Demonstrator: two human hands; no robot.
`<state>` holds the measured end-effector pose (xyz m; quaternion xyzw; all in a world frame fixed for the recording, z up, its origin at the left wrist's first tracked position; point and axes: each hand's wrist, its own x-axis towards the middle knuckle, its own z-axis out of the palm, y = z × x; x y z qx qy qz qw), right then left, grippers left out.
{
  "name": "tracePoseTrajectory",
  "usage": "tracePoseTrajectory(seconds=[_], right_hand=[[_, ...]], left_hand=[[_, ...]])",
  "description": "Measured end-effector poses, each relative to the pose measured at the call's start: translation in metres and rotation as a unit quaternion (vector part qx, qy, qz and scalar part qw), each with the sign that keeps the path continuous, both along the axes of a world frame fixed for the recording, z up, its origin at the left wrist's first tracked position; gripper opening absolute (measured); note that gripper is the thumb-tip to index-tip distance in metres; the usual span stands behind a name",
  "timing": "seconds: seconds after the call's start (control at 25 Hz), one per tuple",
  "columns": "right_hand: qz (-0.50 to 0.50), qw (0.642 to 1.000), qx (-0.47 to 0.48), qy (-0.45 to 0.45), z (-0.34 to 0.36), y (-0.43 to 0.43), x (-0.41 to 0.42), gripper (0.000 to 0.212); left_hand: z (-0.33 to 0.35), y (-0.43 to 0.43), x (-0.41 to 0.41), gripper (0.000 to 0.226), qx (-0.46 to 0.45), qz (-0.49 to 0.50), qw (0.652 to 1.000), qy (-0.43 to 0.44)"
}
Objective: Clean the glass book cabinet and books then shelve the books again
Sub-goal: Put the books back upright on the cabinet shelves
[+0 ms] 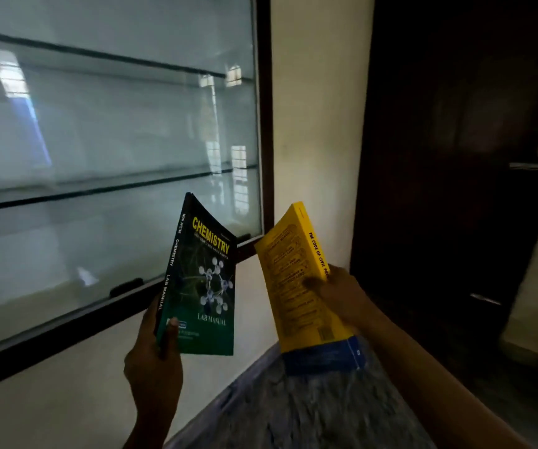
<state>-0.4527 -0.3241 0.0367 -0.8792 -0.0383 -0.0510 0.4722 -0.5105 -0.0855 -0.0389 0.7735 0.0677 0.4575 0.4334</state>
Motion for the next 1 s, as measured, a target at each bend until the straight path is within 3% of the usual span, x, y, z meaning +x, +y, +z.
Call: tracePoseTrajectory(seconds=[0.28, 0.48, 0.56, 0.8, 1.0], right_hand=[[0.151, 0.987, -0.041, 0.024, -0.014, 0.019, 0.133, 0.029], [0.262, 0.963, -0.062, 0.008, -0.022, 0.063, 0.16, 0.028], [0.312, 0.948, -0.059, 0.01, -0.028, 0.085, 0.157, 0.025], [0.435, 0.9, -0.042, 0.012, -0.033, 0.164, 0.127, 0.026], [0.514, 0.856, -0.058, -0.003, -0.017, 0.257, 0.095, 0.019]], left_hand=[[-0.019, -0.015, 0.049, 0.061, -0.105, 0.116, 0.987, 0.039], [-0.034, 0.006, 0.033, 0.037, -0.193, 0.16, 0.968, 0.028], [-0.039, 0.015, 0.016, 0.041, -0.234, 0.18, 0.955, 0.017], [-0.053, 0.064, -0.049, 0.038, -0.419, 0.235, 0.874, -0.078], [-0.056, 0.144, -0.09, 0.023, -0.476, 0.243, 0.832, -0.147]])
